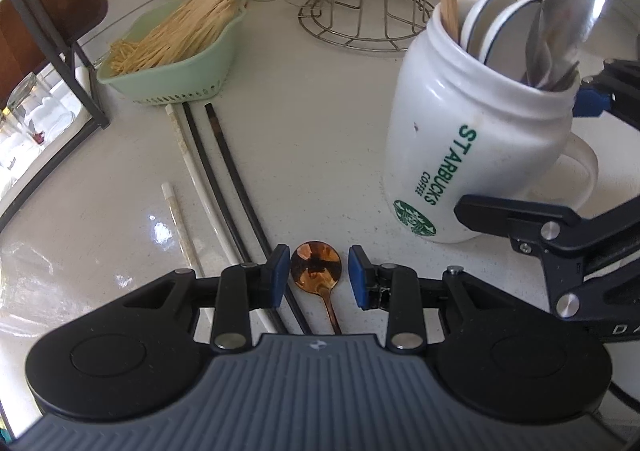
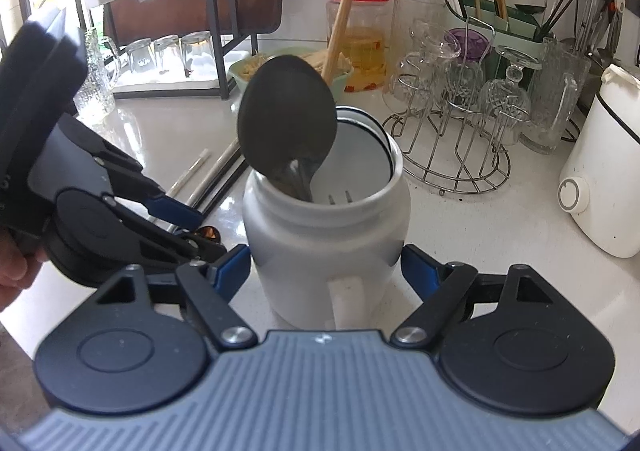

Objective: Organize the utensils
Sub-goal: 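Close the left gripper on the copper spoon and lift it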

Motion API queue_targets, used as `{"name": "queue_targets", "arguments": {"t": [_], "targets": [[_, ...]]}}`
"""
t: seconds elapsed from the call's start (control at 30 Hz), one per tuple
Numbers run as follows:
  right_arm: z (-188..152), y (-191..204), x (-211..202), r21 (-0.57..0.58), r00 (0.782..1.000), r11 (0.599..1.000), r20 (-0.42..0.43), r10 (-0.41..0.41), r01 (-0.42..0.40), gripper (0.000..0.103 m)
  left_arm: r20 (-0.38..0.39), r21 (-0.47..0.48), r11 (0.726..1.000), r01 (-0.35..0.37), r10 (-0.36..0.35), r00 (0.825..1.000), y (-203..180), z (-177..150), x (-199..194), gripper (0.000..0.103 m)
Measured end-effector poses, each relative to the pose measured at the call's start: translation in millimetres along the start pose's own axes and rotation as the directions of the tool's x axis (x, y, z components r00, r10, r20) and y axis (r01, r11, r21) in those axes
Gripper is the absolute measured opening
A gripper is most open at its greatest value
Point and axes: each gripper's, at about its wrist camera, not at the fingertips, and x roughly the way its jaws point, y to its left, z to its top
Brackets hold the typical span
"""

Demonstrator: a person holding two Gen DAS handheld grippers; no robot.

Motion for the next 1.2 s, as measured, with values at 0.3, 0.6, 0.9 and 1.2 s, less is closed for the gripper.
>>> {"name": "queue_targets", "arguments": {"t": [0.3, 0.6, 0.9, 1.2], "targets": [[0, -4, -1, 0.011, 1.0, 1.0, -0.005, -0.007, 0.007, 0.084, 0.001, -0.034, 0.999, 0.01, -0.01, 1.0, 4, 0, 3, 0.034], [1, -4, 0, 0.012, 1.0, 1.0, -0.013, -0.005, 0.006, 0.084, 0.01, -0.101, 0.995, -0.002, 0.003, 1.0, 12, 1, -3, 0.033], [4, -9, 1, 0.041, 0.999, 0.999, -0.025, 0.02, -0.019, 0.085, 0.096, -0.176, 0.984, 0.009, 0.008, 0.995, 16, 1, -43, 0.033], [13, -3, 0, -0.031, 1.0, 0.999, 0.015, -0.011, 0.011, 0.093, 0.191, -0.231, 0.973, 0.023, 0.023, 0.981, 17, -3, -76, 0.033]]}}
